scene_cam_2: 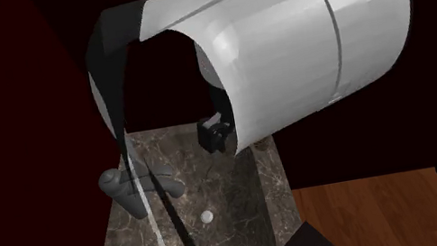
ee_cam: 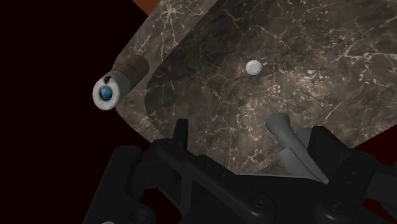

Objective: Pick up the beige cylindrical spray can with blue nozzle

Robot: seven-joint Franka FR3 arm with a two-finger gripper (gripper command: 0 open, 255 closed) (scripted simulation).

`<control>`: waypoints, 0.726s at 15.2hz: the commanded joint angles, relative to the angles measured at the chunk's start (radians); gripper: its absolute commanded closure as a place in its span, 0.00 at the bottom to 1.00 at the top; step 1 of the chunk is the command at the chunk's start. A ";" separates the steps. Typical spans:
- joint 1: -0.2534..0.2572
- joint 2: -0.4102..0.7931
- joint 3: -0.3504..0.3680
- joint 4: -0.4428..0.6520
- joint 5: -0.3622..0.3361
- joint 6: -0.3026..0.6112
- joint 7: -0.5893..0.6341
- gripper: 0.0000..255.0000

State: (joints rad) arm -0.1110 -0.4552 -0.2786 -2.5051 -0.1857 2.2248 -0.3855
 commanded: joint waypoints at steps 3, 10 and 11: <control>0.001 0.131 -0.079 0.022 0.034 0.133 -0.080 0.00; 0.028 0.404 -0.200 0.122 0.241 0.318 -0.302 0.00; 0.028 0.447 -0.210 0.143 0.290 0.336 -0.346 0.00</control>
State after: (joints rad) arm -0.0843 -0.0463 -0.4776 -2.3735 0.0594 2.5358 -0.6907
